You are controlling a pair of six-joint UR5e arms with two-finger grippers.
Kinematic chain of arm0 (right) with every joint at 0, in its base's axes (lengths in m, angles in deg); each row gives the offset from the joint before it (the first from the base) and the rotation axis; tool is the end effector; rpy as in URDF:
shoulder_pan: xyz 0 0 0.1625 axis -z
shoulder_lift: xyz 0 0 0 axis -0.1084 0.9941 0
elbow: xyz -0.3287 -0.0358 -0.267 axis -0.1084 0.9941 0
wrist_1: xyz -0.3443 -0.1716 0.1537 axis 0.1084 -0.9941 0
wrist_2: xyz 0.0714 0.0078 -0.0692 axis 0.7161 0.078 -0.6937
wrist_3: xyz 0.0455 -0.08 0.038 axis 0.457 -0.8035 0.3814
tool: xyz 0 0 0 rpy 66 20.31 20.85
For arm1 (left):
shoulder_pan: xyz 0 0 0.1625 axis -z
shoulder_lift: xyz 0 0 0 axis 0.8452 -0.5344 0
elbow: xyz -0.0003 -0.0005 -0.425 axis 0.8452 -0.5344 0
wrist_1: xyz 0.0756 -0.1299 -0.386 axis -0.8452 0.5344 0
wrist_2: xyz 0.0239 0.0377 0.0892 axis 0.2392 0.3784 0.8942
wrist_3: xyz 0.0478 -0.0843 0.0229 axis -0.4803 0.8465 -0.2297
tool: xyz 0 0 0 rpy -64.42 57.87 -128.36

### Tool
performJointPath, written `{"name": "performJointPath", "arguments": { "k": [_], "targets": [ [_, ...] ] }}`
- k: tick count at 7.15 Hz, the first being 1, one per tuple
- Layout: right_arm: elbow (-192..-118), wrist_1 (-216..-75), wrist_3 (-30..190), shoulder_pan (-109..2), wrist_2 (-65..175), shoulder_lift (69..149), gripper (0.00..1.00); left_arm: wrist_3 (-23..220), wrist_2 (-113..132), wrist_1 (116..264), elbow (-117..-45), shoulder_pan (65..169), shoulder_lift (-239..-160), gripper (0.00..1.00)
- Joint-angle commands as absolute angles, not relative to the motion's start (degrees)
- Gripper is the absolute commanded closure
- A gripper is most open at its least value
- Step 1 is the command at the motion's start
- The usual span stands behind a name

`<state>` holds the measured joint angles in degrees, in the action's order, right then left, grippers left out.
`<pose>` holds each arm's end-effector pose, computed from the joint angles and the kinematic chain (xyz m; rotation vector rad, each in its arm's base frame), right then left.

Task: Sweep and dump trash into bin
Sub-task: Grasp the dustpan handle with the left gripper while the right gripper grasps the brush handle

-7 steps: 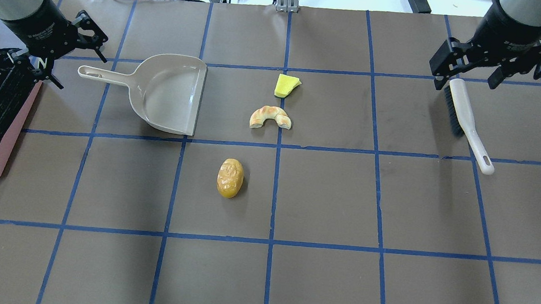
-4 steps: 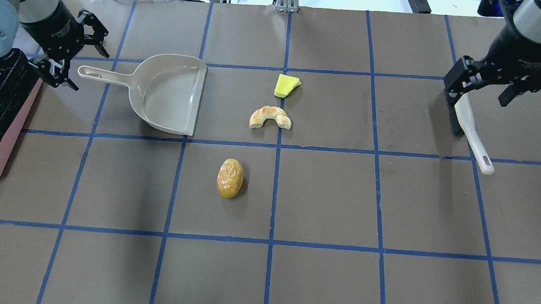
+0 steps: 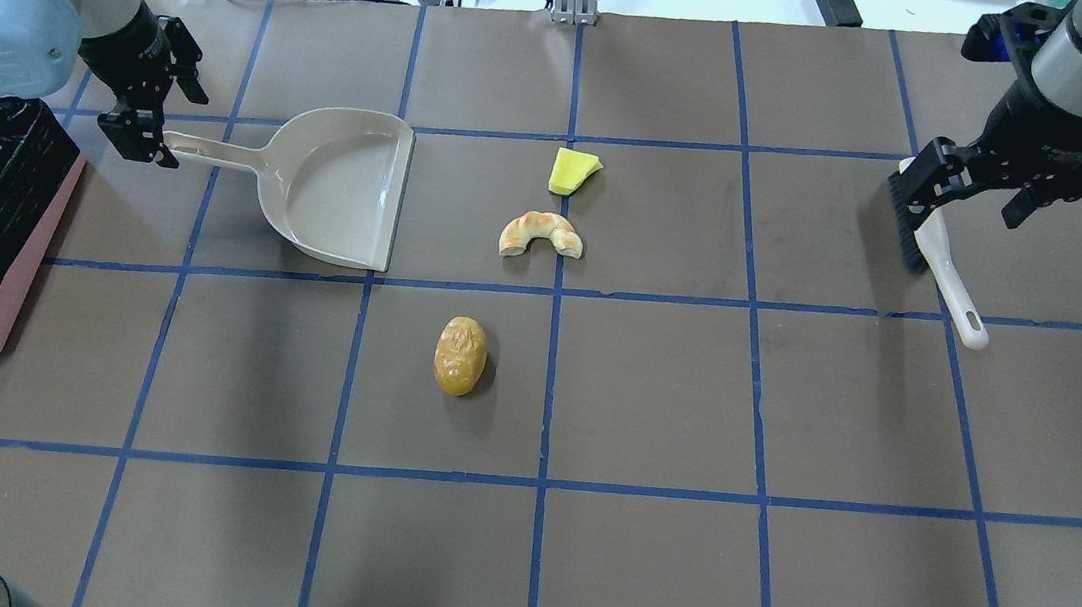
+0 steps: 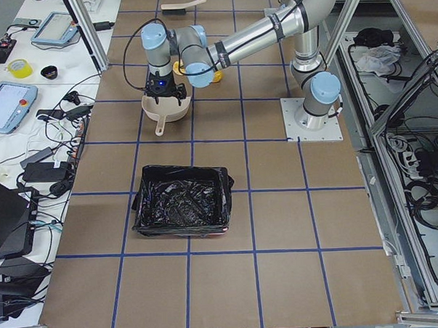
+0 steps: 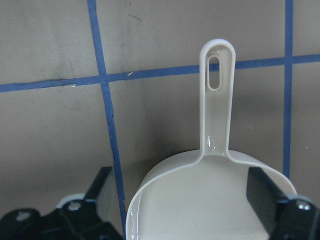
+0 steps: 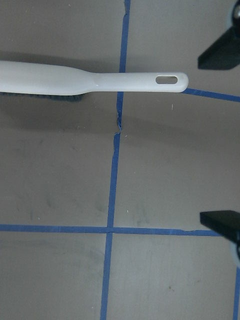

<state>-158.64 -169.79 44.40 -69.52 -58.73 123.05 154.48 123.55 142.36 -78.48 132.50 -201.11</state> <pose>-0.0008 -0.5392 0.3975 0.1311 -3.1360 -0.0549 0.0395 -0.6368 0.3292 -2.1217 2.2757 -0.0688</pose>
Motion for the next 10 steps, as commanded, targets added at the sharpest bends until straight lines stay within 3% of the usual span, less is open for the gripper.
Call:
{"name": "performJointPath", "arguments": {
  "k": [1, 5, 8, 10],
  "targets": [
    [-161.4, -171.0, 42.9, -68.3, -58.4, 122.3, 0.01, 156.0, 126.8, 137.7, -78.4, 132.5, -204.8, 0.06],
    [-162.7, -181.2, 31.9, -61.5, -59.8, 113.9, 0.01, 155.8, 128.9, 132.3, -78.4, 132.6, -209.8, 0.10],
    [-163.3, -181.2, 37.1, -61.5, -60.4, 110.6, 0.00, 155.2, 128.3, 131.6, -77.6, 132.6, -210.5, 0.10],
    [-163.3, -181.2, 37.8, -61.5, -60.6, 109.9, 0.00, 153.2, 127.3, 131.6, -77.6, 132.5, -210.6, 0.21]
  ]
}}
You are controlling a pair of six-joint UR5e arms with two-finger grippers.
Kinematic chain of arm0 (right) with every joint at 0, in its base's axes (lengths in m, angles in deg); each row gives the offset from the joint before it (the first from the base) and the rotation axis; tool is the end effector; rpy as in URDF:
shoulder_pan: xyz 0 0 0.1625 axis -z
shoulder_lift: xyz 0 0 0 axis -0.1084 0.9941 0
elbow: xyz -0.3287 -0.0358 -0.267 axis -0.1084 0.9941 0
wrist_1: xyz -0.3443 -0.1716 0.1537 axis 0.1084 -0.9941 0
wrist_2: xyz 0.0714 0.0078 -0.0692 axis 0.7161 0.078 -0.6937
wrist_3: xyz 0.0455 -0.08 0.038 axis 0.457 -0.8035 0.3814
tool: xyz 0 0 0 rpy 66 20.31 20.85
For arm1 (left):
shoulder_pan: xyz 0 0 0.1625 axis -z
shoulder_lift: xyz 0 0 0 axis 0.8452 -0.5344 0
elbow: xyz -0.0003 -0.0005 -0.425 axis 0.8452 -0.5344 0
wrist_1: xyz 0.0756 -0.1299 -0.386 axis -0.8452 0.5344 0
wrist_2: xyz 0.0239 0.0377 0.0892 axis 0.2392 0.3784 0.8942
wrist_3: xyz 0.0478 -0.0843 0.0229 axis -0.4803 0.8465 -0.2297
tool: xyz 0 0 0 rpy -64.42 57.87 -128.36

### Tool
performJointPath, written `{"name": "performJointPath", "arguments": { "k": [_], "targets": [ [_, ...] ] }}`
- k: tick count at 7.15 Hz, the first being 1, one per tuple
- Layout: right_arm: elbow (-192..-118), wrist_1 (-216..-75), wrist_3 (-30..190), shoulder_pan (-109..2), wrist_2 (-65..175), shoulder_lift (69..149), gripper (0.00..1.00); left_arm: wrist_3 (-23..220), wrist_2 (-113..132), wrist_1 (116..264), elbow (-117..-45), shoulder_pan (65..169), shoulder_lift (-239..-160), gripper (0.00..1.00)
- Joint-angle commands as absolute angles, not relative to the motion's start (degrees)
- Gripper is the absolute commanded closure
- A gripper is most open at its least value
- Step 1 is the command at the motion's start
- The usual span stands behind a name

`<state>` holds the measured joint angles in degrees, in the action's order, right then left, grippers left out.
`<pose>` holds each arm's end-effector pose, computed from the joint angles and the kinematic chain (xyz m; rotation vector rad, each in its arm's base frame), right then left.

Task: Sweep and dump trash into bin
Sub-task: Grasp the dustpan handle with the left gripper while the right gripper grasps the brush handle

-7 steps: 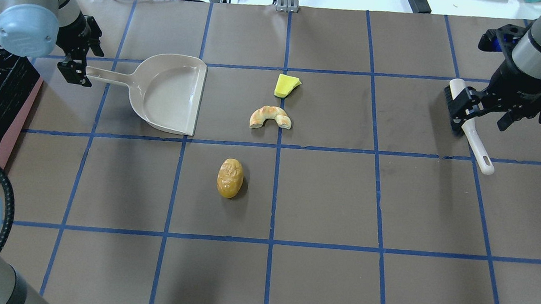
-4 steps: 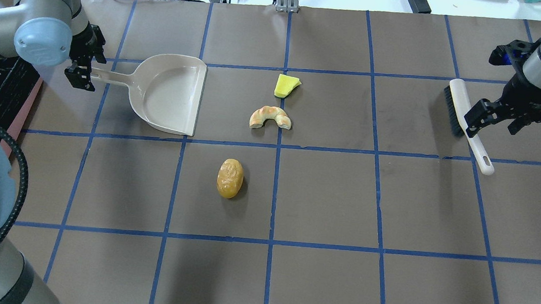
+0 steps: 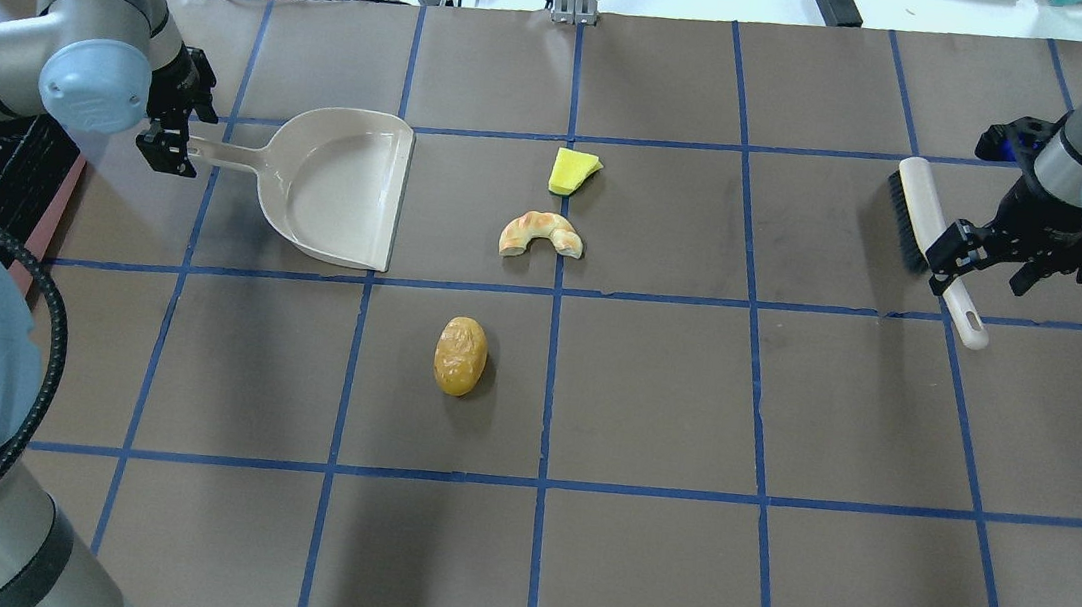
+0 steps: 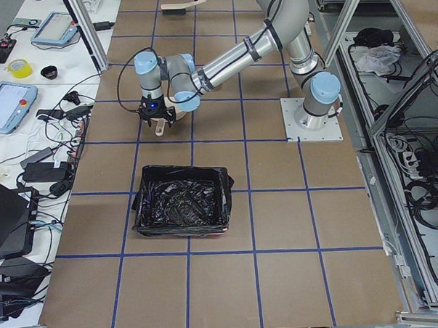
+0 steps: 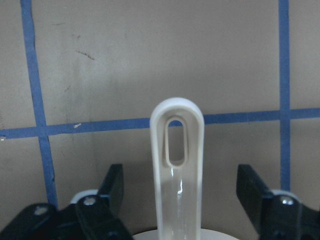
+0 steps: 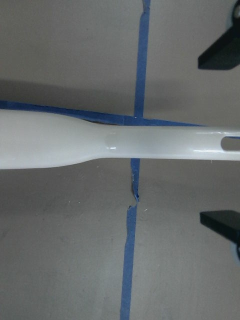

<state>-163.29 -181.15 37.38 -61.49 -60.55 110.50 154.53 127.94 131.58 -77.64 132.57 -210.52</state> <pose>-0.0933 -0.5674 0.2593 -0.1071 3.1170 0.2201 0.0572 -0.6758 0.2499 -2.0884 2.2331 -0.1746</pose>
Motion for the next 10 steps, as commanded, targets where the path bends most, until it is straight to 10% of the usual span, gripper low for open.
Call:
{"name": "performJointPath", "arguments": {
  "k": [1, 3, 5, 10],
  "targets": [
    [-163.5, -181.1, 38.1, -61.5, -60.7, 109.6, 0.01, 152.9, 127.2, 131.6, -77.6, 132.3, -210.8, 0.21],
    [-165.7, -181.0, 41.1, -61.5, -60.8, 110.0, 0.06, 152.9, 127.1, 131.4, -78.4, 131.5, -210.9, 0.44],
    [-166.0, -181.2, 41.0, -61.5, -63.8, 109.5, 0.09, 152.9, 125.3, 130.3, -78.8, 131.4, -211.0, 0.95],
    [-167.9, -181.7, 44.3, -61.8, -64.8, 109.6, 0.37, 156.5, 124.6, 133.4, -75.7, 132.2, -209.8, 1.00]
  ]
}}
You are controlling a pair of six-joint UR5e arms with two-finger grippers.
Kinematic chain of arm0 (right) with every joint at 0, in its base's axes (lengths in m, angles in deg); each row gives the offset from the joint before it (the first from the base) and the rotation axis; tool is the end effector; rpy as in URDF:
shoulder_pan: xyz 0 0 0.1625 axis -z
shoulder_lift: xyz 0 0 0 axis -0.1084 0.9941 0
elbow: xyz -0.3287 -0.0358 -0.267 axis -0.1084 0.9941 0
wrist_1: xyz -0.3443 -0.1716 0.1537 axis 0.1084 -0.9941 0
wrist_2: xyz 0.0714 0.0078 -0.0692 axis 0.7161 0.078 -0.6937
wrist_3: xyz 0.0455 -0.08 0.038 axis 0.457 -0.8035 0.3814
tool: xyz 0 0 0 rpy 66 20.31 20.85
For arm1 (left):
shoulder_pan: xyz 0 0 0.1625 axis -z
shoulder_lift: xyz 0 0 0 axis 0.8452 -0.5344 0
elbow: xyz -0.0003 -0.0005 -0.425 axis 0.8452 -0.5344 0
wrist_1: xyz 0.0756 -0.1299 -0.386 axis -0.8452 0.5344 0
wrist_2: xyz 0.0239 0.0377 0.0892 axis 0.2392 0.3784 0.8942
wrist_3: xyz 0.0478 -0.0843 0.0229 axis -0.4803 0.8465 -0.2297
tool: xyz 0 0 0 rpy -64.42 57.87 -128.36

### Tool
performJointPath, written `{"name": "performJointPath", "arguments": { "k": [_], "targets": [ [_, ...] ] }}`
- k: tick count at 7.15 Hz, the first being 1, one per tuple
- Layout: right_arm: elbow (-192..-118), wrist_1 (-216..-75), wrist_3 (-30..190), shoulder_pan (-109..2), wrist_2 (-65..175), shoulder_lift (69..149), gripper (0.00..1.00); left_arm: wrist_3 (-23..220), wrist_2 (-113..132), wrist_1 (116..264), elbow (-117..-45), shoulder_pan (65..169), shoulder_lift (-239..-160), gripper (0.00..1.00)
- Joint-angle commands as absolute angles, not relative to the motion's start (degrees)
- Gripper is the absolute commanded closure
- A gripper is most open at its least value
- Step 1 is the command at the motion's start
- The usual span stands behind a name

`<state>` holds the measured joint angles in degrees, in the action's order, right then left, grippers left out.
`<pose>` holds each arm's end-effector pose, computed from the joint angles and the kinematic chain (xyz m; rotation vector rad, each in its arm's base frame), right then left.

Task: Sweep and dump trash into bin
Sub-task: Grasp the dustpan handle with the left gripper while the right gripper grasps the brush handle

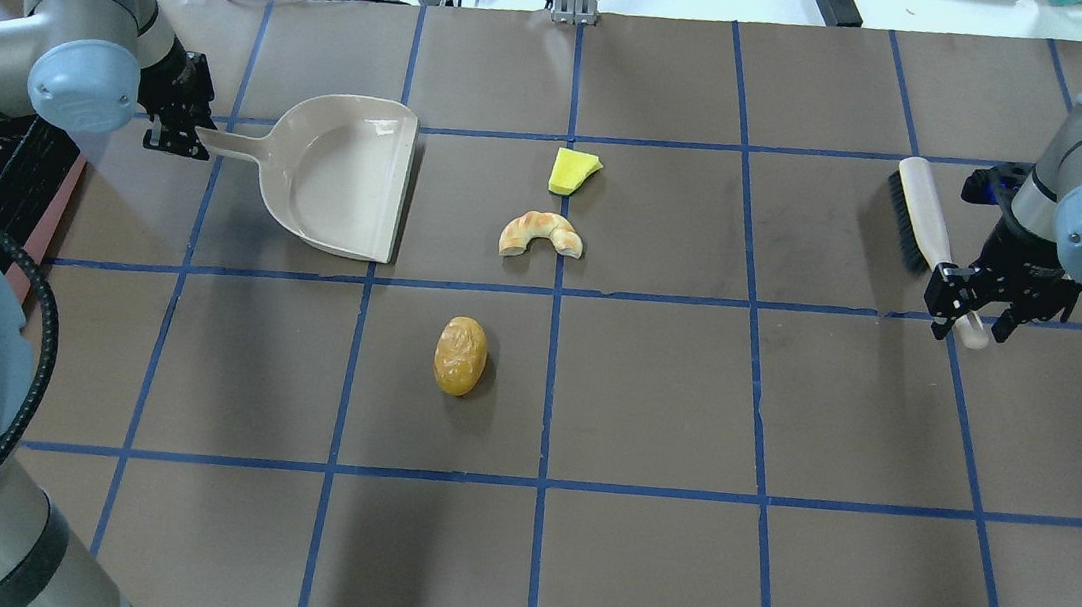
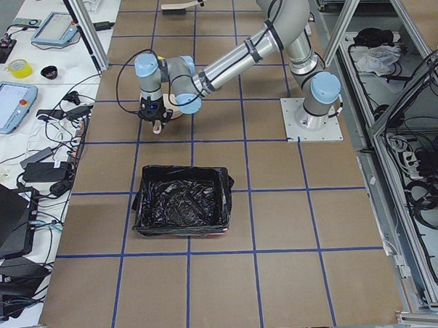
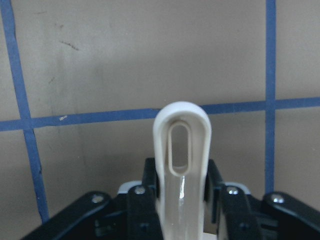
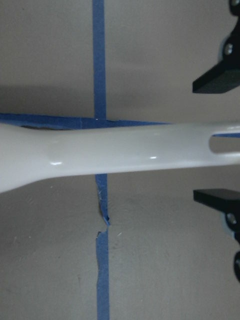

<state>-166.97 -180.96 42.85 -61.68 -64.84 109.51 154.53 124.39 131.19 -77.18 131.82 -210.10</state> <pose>-0.0909 -0.5467 0.2236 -0.0205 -3.0873 -0.3839 0.0607 -0.6788 0.2586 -2.1463 2.2681 -0.1636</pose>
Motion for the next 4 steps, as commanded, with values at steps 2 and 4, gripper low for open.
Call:
{"name": "performJointPath", "arguments": {
  "k": [2, 4],
  "targets": [
    [-168.0, -183.1, 44.2, -61.9, -62.7, 109.6, 0.37, 160.8, 126.9, 140.9, -70.6, 135.0, -210.0, 1.00],
    [-167.6, -184.1, 44.2, -61.9, -62.7, 110.1, 0.37, 171.6, 127.2, 141.4, -69.4, 137.1, -211.3, 1.00]
  ]
}}
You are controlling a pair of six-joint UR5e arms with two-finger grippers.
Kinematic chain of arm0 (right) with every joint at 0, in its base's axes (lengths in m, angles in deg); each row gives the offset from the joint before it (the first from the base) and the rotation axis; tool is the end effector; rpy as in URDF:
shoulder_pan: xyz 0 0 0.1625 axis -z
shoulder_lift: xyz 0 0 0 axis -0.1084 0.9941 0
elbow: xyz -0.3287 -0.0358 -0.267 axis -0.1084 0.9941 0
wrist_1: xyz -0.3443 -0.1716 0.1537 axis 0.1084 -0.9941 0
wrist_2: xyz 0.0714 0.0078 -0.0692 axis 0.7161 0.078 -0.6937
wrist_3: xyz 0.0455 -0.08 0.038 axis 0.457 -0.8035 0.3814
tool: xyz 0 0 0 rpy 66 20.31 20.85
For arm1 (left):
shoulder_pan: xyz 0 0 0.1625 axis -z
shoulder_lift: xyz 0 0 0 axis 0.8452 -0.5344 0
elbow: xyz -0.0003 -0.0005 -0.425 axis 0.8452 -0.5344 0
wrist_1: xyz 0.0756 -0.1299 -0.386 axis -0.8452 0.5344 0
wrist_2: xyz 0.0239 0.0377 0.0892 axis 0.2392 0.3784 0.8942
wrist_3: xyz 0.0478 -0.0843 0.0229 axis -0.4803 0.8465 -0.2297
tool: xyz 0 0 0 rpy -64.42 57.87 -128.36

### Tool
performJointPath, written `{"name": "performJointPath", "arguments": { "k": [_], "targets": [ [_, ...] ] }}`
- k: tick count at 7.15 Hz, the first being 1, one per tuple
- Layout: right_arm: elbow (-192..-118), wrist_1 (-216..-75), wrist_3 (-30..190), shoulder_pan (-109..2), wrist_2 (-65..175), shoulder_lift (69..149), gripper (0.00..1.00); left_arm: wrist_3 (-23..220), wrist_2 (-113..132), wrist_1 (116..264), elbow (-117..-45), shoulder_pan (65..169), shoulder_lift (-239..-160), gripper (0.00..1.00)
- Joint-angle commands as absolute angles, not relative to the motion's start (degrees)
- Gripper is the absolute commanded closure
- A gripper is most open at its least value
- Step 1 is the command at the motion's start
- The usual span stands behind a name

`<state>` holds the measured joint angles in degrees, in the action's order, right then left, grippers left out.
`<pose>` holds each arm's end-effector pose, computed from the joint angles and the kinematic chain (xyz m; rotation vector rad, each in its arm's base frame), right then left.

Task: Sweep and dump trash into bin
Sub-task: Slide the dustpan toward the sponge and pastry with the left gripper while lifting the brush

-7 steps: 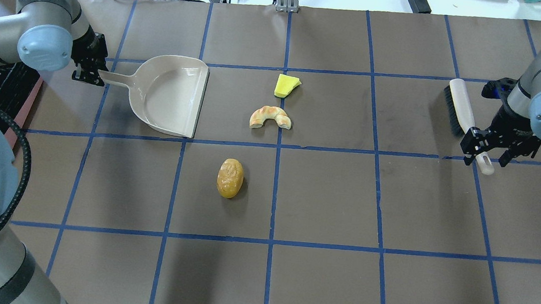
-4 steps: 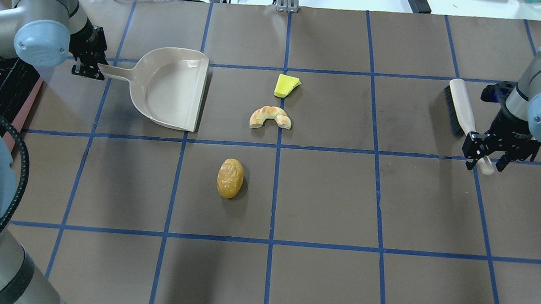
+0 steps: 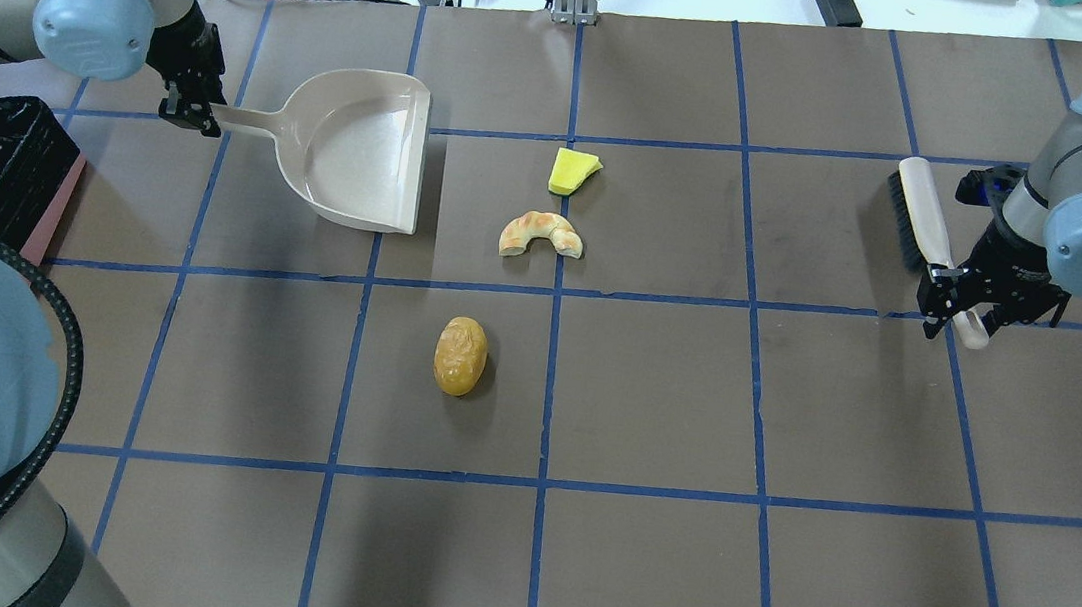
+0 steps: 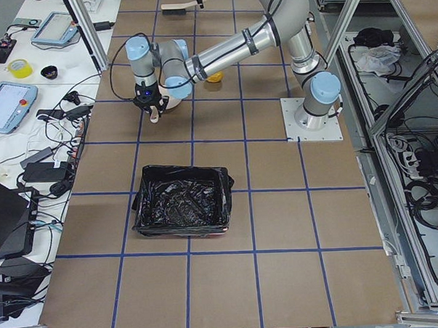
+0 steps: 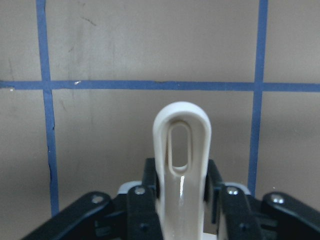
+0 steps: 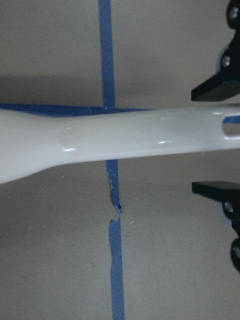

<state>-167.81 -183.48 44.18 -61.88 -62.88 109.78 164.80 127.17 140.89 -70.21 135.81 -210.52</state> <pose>-0.0858 -0.5481 0.2234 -0.0595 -3.1110 -0.3174 0.0213 -0.6960 0.2925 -2.2251 2.1092 -0.1351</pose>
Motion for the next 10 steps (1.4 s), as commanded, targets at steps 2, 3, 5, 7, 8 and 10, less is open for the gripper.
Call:
{"name": "performJointPath", "arguments": {
  "k": [2, 3, 5, 7, 8, 10],
  "targets": [
    [-167.7, -186.0, 44.2, -61.9, -62.6, 109.5, 0.37, 172.4, 129.8, 141.4, -69.5, 139.1, -211.4, 1.00],
    [-167.8, -186.1, 44.2, -61.9, -62.5, 109.5, 0.37, 171.8, 130.2, 140.7, -70.0, 139.7, -211.2, 1.00],
    [-167.8, -186.8, 44.2, -61.9, -62.5, 109.7, 0.47, 171.2, 130.3, 137.2, -72.1, 140.9, -210.3, 1.00],
    [-168.0, -187.9, 44.0, -61.9, -62.0, 109.7, 0.47, 171.1, 130.7, 136.0, -73.6, 141.9, -209.9, 1.00],
    [-168.0, -188.1, 44.1, -61.9, -60.9, 109.6, 0.47, 171.1, 132.1, 136.0, -73.7, 142.9, -210.1, 1.00],
    [-168.0, -188.6, 43.6, -61.9, -60.1, 109.5, 0.52, 171.2, 134.0, 136.1, -73.7, 143.9, -210.3, 1.00]
  ]
}}
